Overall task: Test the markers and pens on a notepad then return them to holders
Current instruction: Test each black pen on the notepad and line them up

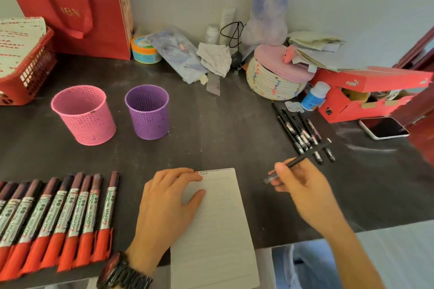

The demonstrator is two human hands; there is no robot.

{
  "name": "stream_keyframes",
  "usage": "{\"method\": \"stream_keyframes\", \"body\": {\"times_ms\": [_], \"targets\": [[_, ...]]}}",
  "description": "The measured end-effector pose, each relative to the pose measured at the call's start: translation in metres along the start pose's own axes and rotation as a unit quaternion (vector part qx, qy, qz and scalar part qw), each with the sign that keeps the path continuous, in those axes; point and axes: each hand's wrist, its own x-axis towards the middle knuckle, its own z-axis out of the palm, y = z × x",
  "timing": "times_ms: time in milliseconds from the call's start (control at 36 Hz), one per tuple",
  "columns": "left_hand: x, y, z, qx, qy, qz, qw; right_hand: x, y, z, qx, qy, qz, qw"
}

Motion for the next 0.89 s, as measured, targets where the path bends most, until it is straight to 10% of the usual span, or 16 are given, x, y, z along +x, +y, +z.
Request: {"method": "stream_keyframes", "body": {"times_ms": [444,889], "targets": [[0.002,0.002,-0.001,-0.006,-0.021,-0.013,1.0,0.017,0.03,-0.101,-0.36,-0.041,0.129,0.923],[0.0,0.003,-0.003,-0.015,-0.016,-0.014,1.0,0.014,0.039,-0.089,-0.361,-0.071,0.117,0.923]]}}
